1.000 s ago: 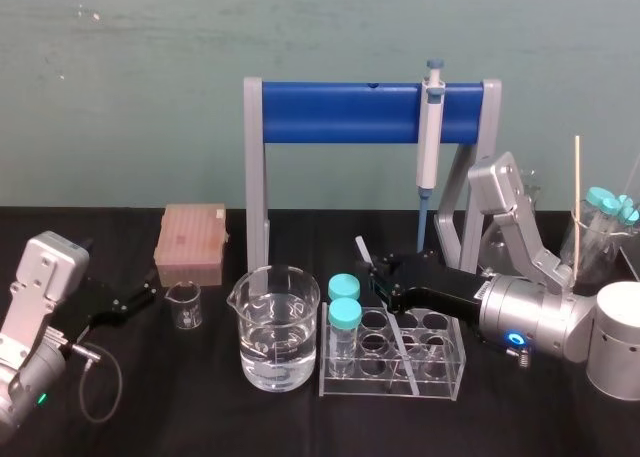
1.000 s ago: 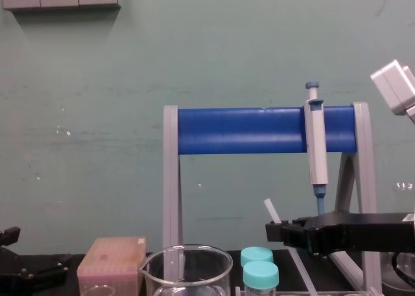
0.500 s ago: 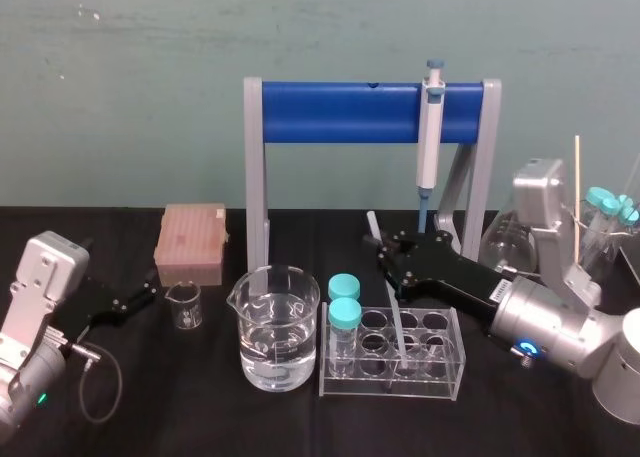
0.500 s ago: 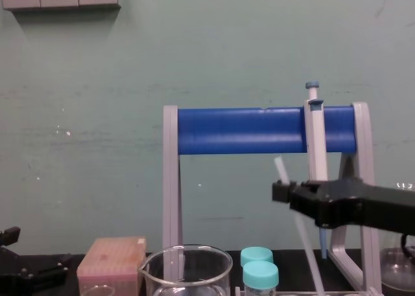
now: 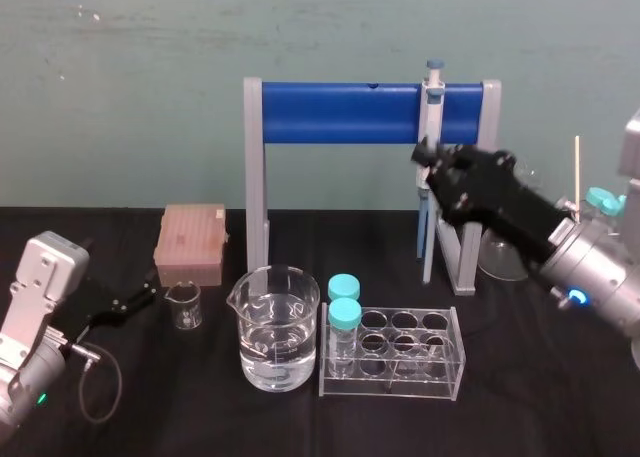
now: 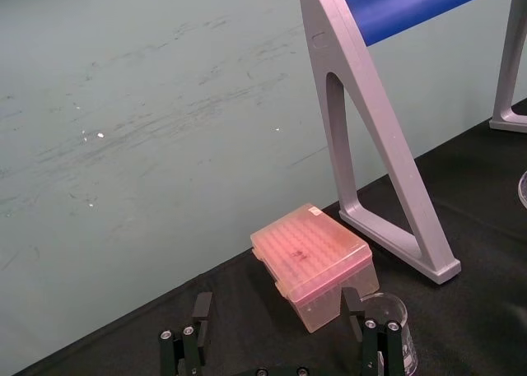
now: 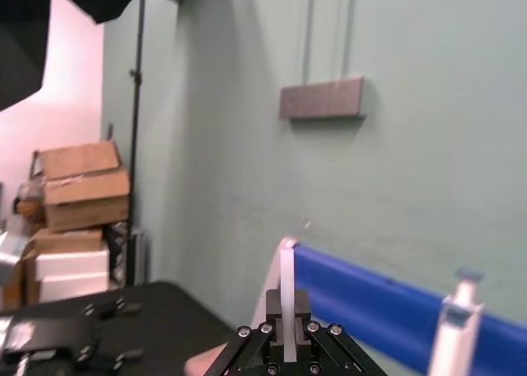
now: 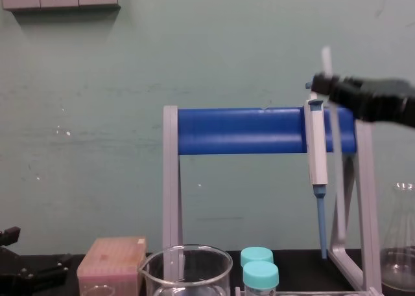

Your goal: Pick up the stirring rod with one hand, then place it down.

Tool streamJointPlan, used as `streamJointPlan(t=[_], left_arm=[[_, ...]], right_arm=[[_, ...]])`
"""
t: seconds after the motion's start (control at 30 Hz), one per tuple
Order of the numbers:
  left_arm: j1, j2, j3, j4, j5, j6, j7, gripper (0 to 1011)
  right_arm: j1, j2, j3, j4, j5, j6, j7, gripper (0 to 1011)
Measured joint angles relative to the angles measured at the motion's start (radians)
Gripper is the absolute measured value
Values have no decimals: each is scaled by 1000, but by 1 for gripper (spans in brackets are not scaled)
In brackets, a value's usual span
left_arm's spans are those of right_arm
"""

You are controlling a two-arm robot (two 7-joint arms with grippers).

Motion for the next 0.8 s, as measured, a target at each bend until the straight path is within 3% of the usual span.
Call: streamJointPlan(t=[0.33,0.8], left_arm=[[0,0,0,0,0,0,0,1000],[0,0,0,0,0,0,0,1000]], right_arm=[[6,-2,57,-2,-17,-12,-34,69],[-5,-10,75,-5,-31,-3,-35,69]])
